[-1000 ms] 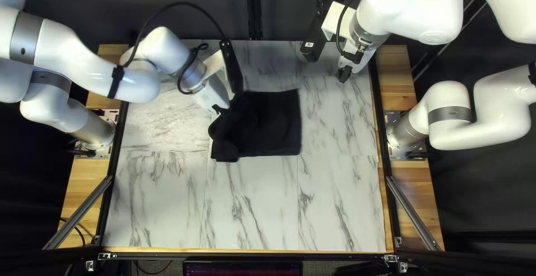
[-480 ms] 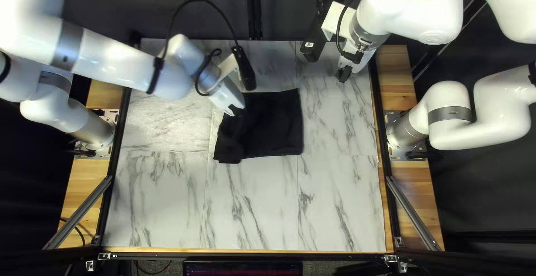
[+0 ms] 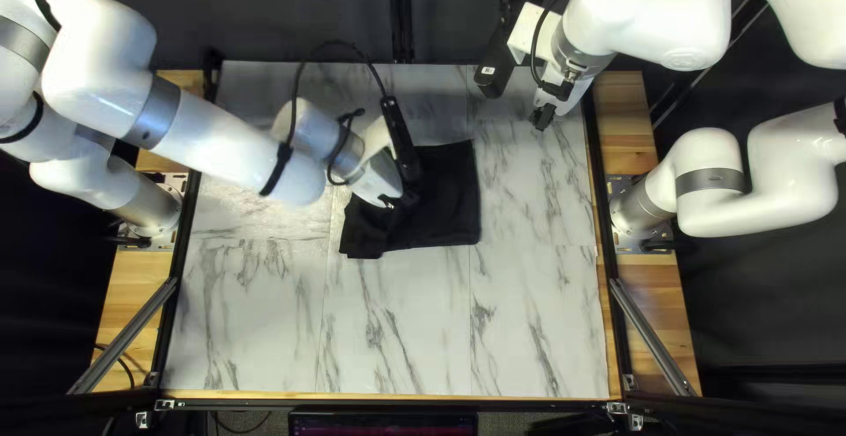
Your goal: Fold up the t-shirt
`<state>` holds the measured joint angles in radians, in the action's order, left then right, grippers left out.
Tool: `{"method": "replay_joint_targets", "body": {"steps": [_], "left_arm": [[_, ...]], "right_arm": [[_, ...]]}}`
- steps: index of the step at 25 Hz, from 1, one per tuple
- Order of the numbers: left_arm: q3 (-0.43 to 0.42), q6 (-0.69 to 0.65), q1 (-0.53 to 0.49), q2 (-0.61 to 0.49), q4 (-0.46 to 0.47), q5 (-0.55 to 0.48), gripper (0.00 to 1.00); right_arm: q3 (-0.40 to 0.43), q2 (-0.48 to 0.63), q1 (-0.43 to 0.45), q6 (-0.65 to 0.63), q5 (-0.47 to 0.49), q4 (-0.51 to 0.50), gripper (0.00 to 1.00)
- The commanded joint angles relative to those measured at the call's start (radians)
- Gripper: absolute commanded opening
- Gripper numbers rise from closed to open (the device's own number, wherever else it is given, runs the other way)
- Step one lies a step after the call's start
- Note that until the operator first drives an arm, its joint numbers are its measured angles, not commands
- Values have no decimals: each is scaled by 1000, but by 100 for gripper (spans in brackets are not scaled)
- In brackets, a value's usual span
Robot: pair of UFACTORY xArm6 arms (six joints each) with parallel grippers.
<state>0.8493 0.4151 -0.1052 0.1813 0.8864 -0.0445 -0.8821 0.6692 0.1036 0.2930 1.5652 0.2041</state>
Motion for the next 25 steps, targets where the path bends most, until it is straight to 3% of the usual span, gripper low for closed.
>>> {"method": "replay_joint_targets", "body": {"steps": [1,5,6,7,8,11,19,24,25], "left_arm": [[-5,-498,49,31,-594,-5,0],[35,-607,64,49,-742,-53,0],[52,-592,66,57,-734,-74,0],[61,-578,66,62,-723,-87,81],[76,-552,67,69,-704,-111,100],[83,-498,69,42,-669,-166,100],[70,-431,88,-80,-725,-302,100],[-7,-409,124,-285,-798,-437,100],[-37,-385,141,-369,-807,-495,100]], "right_arm": [[0,0,0,0,0,0,100],[0,0,0,0,0,0,100],[0,0,0,0,0,0,100],[0,0,0,0,0,0,100],[0,0,0,0,0,0,100],[0,0,0,0,0,0,100],[0,0,0,0,0,0,100],[0,0,0,0,0,0,100],[0,0,0,0,0,0,100]]}}
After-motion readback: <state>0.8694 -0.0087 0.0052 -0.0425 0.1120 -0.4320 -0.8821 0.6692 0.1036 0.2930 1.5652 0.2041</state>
